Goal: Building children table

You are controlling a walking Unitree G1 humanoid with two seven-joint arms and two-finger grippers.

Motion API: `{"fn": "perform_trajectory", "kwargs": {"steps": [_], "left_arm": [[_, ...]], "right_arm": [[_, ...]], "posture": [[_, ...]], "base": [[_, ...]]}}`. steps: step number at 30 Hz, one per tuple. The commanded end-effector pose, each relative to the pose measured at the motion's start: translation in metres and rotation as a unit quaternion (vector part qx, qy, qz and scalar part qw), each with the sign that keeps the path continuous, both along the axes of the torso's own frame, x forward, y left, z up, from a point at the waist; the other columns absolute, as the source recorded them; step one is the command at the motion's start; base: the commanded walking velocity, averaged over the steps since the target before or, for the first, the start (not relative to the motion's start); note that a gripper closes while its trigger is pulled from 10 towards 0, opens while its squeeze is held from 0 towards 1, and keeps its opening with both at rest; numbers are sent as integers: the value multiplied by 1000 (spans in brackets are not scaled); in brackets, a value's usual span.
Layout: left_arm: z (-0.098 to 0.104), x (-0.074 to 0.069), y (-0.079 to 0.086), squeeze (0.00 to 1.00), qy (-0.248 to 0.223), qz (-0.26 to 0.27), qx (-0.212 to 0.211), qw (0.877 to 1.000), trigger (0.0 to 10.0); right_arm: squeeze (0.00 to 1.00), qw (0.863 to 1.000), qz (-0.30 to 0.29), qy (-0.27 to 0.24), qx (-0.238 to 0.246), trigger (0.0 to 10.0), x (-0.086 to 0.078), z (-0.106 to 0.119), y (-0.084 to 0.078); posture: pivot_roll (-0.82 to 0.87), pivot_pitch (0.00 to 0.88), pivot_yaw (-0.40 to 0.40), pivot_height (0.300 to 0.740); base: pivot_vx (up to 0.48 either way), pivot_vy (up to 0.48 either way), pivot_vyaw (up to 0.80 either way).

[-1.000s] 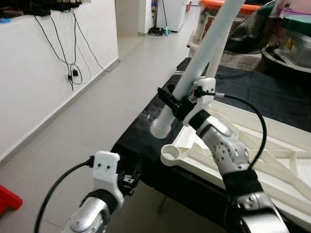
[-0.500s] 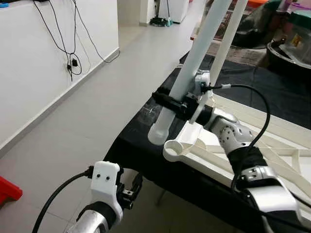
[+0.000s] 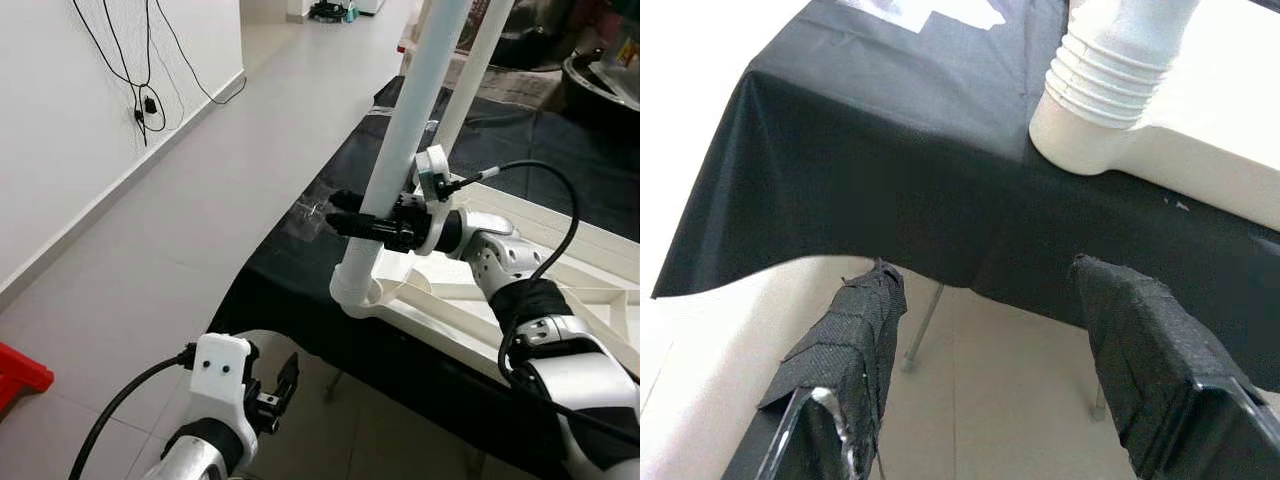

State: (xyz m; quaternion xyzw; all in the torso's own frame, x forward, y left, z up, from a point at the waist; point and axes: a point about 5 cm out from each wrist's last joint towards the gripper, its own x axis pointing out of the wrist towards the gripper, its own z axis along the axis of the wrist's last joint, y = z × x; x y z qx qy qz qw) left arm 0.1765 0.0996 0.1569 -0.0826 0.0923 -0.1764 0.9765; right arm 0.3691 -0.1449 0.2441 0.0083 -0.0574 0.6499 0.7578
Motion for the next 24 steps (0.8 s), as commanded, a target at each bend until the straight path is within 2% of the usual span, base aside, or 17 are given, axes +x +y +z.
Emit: {"fn": "perform_trajectory", "kwargs": {"steps": [1,6,11,15,22,24], "left_arm": [[0,-3,-2,0,4,1,3,1000,10000],[0,-3,-2,0,6,2,3,1000,10000],[0,-3,-2,0,5,2,4,1000,10000],[0,-3,-2,0,5,3,5,1000,10000],[0,-2,-3,0,6,4,6,1000,10000],[0,-2,-3,0,5,4,6,1000,10000]], "right_arm": [[0,1000,4,-4,-14,10000,0,-1,-2],[0,1000,8,-8,-20,10000,1,-2,-3],[0,999,-12,-18,-29,10000,4,-2,-3],[0,997,-61,-29,-38,10000,10,-1,-4],[0,997,-52,-30,-41,10000,10,-2,-3],[0,998,-30,-25,-42,10000,8,-4,-3]], "posture": [[244,182,-115,740],[245,179,-117,740],[244,182,-116,740],[244,186,-114,740],[244,193,-118,740],[246,197,-121,740]], "base": [[0,0,0],[0,0,0],[0,0,0],[0,0,0],[0,0,0],[0,0,0]]}}
